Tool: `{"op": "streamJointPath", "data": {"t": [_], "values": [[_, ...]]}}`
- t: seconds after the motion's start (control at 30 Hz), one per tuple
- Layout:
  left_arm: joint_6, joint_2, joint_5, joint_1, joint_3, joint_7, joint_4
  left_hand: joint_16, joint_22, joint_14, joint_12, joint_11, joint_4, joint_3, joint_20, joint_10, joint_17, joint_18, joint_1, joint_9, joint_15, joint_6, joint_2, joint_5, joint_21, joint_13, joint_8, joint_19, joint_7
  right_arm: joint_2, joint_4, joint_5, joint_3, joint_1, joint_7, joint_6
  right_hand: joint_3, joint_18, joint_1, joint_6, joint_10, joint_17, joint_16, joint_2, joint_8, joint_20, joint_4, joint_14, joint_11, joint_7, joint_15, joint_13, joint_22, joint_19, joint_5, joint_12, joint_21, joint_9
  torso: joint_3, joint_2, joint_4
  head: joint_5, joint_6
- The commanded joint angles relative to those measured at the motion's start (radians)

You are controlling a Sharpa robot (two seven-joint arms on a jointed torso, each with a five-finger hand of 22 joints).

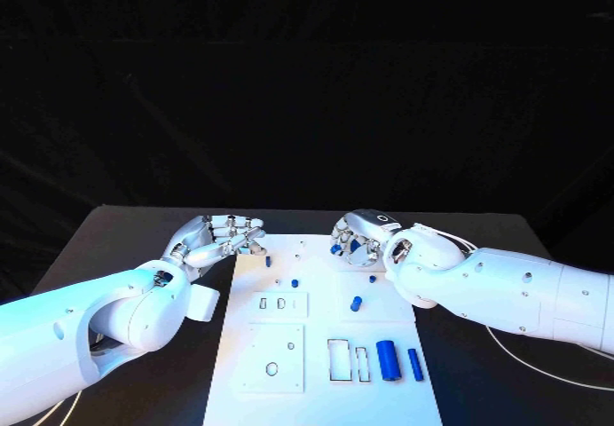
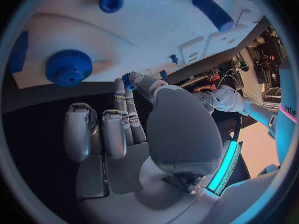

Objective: Assemble the parts on the task board

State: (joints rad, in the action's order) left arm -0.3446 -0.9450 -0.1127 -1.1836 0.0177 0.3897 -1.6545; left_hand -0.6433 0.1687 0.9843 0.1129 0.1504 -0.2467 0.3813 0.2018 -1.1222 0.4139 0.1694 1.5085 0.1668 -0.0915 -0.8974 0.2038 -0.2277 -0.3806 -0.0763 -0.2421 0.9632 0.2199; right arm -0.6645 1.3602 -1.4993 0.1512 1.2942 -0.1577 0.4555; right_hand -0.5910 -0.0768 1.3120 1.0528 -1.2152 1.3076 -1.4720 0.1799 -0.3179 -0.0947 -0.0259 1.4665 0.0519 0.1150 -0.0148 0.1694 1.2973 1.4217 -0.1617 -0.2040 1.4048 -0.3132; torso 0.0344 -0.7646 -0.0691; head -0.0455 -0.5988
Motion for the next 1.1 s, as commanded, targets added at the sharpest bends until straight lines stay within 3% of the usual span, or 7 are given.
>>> {"op": "streamJointPath", "data": {"t": [0.03,0.23,0.73,1.1], "values": [[0.014,0.001,-0.003,-0.003,-0.001,0.0,-0.001,-0.007,0.002,-0.005,-0.004,0.002,0.002,0.007,-0.003,0.004,0.002,0.011,-0.002,0.002,0.0,0.006,0.0,0.007,-0.007,0.001,0.002,0.002,0.001,0.018,-0.011,0.003,-0.001,0.001,-0.024,0.065,0.001,0.016,-0.001,0.002,-0.004,0.037,-0.002,-0.008,-0.011,0.006,0.003,0.063,0.001,0.001,-0.004,0.001,-0.003,-0.005,-0.003,-0.004,-0.005,-0.027,0.0004,-0.002,-0.0007,0.0,0.003],[0.012,0.002,-0.003,-0.003,-0.001,0.002,-0.001,-0.008,0.003,-0.006,-0.004,0.002,0.003,0.008,-0.003,0.004,0.002,0.011,-0.001,0.002,-0.001,0.007,0.0,0.007,-0.008,0.002,0.002,0.002,0.001,0.071,-0.054,0.003,-0.002,0.003,-0.031,0.084,0.001,0.017,-0.003,-0.001,-0.003,0.037,-0.002,-0.007,-0.011,0.006,0.003,0.063,0.001,0.001,-0.004,0.002,0.0,-0.004,-0.002,-0.003,-0.004,-0.029,0.0009,-0.004,-0.0018,-0.001,0.005],[0.013,0.01,-0.003,-0.006,-0.001,0.002,-0.001,-0.008,0.003,-0.006,-0.004,0.002,0.003,0.008,-0.003,0.004,0.002,0.011,-0.001,0.002,-0.001,0.007,0.0,0.007,-0.008,0.002,0.002,0.002,0.001,0.173,-0.146,0.006,-0.002,0.002,-0.033,0.079,0.0,0.016,-0.004,-0.003,-0.003,0.039,-0.003,-0.007,-0.011,0.006,0.003,0.064,0.002,0.002,-0.004,0.002,-0.002,-0.005,-0.002,-0.002,-0.005,-0.031,0.0033,-0.009,-0.0129,0.001,0.002],[0.017,0.013,-0.003,-0.01,-0.001,-0.001,0.001,-0.008,0.003,-0.006,-0.004,0.002,0.003,0.008,-0.003,0.004,0.002,0.011,-0.001,0.002,-0.001,0.007,0.0,0.007,-0.008,0.002,0.002,0.002,0.001,0.208,-0.188,0.017,-0.002,-0.001,-0.024,0.059,0.0,0.015,-0.01,-0.009,-0.001,0.037,-0.002,-0.007,-0.01,0.006,0.001,0.063,0.003,0.003,-0.003,0.003,-0.007,-0.009,-0.002,0.0,-0.009,-0.034,0.0032,-0.009,-0.0114,0.003,-0.002]]}}
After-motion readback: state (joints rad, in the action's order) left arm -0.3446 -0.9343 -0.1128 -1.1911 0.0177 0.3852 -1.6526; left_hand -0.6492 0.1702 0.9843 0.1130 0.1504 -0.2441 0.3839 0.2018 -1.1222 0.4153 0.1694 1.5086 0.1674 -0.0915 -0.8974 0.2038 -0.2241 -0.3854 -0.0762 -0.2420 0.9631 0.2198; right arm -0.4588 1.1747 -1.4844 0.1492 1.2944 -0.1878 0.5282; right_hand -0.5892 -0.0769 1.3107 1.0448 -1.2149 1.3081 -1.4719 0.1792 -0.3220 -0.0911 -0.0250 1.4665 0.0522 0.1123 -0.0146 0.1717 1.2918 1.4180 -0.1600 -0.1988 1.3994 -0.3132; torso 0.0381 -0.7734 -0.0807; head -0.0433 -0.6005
